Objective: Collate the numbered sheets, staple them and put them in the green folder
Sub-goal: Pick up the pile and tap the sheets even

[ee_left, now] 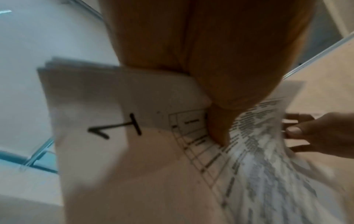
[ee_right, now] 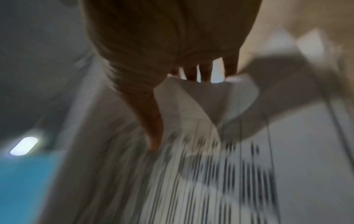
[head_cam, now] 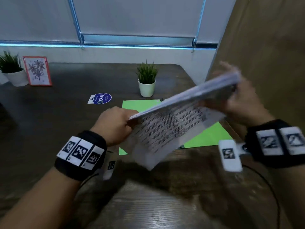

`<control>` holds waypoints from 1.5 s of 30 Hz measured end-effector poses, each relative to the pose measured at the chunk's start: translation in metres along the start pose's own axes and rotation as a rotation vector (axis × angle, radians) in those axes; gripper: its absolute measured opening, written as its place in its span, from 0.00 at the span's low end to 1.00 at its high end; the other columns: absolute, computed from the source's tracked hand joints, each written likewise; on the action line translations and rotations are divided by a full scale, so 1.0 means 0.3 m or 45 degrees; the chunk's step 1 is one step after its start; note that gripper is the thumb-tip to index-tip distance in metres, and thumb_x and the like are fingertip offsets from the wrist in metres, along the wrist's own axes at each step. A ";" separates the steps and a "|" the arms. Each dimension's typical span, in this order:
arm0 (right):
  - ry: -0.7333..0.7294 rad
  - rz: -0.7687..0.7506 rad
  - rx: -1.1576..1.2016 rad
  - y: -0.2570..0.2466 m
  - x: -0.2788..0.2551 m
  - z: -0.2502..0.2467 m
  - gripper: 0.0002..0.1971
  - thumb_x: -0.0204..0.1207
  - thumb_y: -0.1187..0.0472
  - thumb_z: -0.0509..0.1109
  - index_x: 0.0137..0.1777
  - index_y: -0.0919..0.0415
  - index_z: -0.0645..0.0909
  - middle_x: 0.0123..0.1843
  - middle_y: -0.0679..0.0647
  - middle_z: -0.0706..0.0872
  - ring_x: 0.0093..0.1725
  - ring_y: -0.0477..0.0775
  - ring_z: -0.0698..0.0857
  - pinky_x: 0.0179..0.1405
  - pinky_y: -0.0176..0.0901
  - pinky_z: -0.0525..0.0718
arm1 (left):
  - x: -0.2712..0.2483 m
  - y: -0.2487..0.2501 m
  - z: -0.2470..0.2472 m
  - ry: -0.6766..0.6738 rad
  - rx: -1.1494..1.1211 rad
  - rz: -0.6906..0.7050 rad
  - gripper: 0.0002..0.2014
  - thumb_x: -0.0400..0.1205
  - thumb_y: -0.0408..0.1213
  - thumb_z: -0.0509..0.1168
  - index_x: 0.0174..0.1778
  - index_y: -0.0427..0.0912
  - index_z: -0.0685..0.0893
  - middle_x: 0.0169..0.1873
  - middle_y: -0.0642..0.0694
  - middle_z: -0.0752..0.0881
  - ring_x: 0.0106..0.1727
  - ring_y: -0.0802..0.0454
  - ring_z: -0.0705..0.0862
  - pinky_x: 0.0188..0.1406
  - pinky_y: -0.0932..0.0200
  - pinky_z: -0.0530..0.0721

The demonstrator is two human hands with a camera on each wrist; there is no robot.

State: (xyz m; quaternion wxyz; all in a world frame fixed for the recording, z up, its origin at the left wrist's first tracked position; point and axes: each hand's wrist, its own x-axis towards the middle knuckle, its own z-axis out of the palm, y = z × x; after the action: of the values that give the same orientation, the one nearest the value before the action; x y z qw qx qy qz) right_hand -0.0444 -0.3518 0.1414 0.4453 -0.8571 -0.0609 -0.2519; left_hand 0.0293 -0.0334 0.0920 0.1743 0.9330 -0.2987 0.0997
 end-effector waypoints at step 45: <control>0.196 0.958 0.897 0.373 -0.311 0.151 0.30 0.57 0.55 0.87 0.59 0.64 0.84 0.50 0.60 0.92 0.45 0.58 0.92 0.44 0.46 0.91 | -0.076 -0.001 0.304 0.190 -1.816 -0.658 0.15 0.84 0.36 0.69 0.66 0.38 0.85 0.61 0.40 0.90 0.63 0.42 0.89 0.70 0.36 0.81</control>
State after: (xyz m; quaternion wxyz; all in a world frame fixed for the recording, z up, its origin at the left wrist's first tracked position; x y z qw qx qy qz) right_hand -0.0712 -0.3713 -0.0075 0.7697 -0.5968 0.2033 -0.1009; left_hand 0.0187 -0.0562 0.0013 0.7724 0.6254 -0.0502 -0.0986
